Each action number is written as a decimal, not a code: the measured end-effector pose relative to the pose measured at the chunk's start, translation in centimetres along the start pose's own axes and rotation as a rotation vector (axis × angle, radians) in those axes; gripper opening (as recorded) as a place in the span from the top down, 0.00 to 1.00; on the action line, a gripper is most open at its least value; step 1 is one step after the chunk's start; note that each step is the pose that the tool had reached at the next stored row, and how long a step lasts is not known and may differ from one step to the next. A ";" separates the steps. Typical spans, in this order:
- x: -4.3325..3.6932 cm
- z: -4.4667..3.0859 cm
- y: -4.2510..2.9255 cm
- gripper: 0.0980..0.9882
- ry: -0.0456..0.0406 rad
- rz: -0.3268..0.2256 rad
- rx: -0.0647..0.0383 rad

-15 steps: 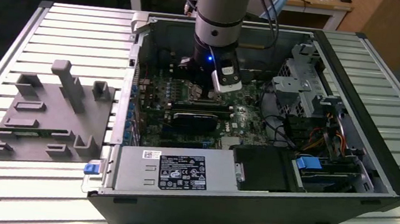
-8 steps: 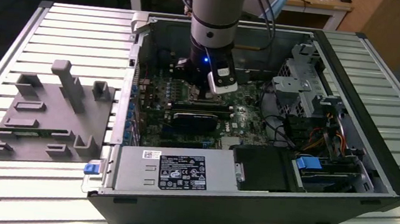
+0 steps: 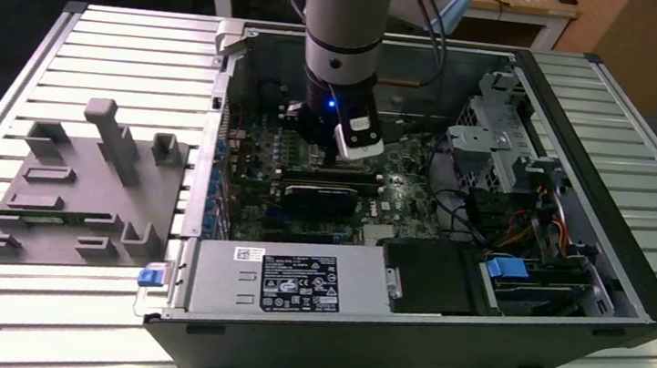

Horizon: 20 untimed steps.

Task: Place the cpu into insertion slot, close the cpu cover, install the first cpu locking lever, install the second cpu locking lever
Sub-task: 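Install the second cpu locking lever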

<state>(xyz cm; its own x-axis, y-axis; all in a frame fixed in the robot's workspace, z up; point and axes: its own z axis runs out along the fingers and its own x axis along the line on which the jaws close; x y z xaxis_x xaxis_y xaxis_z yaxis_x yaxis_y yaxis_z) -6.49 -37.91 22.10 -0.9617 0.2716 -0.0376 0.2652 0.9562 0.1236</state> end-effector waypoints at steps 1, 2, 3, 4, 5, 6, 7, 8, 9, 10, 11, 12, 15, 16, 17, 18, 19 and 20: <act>0.13 0.07 -0.06 1.00 -0.0042 0.000 -0.001; 0.26 0.13 -0.13 1.00 -0.0085 -0.001 -0.002; 0.40 0.19 -0.20 1.00 -0.0130 -0.001 -0.003; 0.53 0.24 -0.27 1.00 -0.0177 -0.002 -0.005; 0.66 0.29 -0.35 1.00 -0.0223 -0.003 -0.007; 0.78 0.34 -0.44 1.00 -0.0269 -0.003 -0.008; 0.89 0.39 -0.52 1.00 -0.0314 -0.004 -0.010; 1.01 0.44 -0.60 1.00 -0.0358 -0.004 -0.011; 1.15 0.49 -0.69 1.00 -0.0406 -0.005 -0.013; 1.28 0.54 -0.77 1.00 -0.0448 -0.005 -0.014; 1.39 0.58 -0.85 1.00 -0.0485 -0.005 -0.017; 1.49 0.62 -0.94 1.00 -0.0520 -0.006 -0.020; 1.70 0.75 -1.21 1.00 -0.0623 -0.007 -0.026; 1.74 0.79 -1.30 1.00 -0.0648 -0.007 -0.028; 1.79 0.82 -1.38 1.00 -0.0668 -0.007 -0.031; 1.86 0.85 -1.47 1.00 -0.0686 -0.007 -0.035; 1.94 0.87 -1.55 1.00 -0.0696 -0.007 -0.041; 2.00 0.89 -1.64 1.00 -0.0699 -0.006 -0.049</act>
<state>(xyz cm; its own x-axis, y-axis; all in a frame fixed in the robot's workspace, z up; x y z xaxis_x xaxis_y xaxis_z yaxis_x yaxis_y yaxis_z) -8.79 -38.84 20.94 -0.9556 0.2743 -0.1074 0.2540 0.9519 0.1711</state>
